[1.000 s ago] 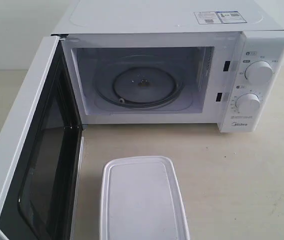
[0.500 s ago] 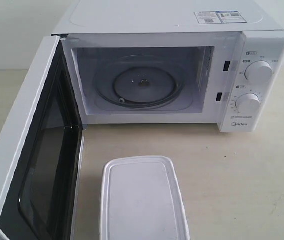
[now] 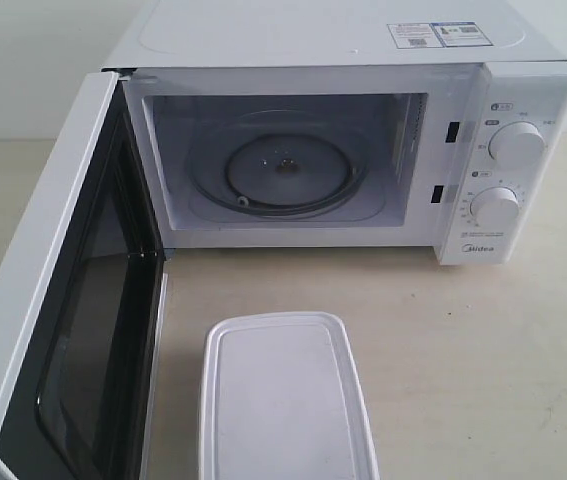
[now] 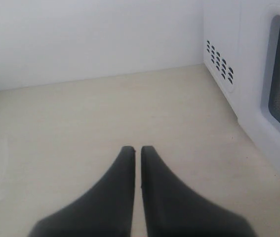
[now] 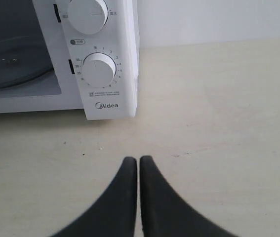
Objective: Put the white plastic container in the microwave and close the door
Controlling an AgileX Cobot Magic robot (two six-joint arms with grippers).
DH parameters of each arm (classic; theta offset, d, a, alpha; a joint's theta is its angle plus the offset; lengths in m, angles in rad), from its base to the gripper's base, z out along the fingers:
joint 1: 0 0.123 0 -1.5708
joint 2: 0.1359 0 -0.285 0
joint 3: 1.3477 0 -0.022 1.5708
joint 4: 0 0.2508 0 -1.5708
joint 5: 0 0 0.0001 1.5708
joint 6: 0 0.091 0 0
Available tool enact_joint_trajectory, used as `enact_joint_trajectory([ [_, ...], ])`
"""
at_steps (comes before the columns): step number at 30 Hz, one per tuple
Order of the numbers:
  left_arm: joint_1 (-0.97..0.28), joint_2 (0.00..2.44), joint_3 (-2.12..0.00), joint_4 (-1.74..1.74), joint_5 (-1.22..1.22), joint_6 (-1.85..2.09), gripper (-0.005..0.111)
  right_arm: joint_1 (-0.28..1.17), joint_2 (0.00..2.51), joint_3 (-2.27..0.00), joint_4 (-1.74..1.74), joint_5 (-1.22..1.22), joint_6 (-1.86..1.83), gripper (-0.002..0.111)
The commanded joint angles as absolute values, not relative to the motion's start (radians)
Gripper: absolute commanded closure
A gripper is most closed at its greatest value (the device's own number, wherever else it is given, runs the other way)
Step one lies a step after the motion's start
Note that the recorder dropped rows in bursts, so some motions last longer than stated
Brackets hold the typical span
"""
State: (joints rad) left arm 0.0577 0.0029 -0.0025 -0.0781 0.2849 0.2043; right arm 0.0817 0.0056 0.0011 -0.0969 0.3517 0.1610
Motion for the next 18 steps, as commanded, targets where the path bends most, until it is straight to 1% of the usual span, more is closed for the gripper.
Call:
enact_joint_trajectory([
  [1,0.059,0.0,0.0,-0.089,0.285,0.194,0.102,0.079,0.0,0.0,-0.098,0.349,0.156,0.108],
  [7,0.059,0.0,0.0,-0.089,0.285,0.194,0.102,0.079,0.0,-0.001,-0.077,0.352,0.214,0.108],
  [18,0.059,0.0,0.0,-0.089,0.285,0.194,0.102,0.079,0.0,-0.249,-0.033,0.39,0.214,0.108],
])
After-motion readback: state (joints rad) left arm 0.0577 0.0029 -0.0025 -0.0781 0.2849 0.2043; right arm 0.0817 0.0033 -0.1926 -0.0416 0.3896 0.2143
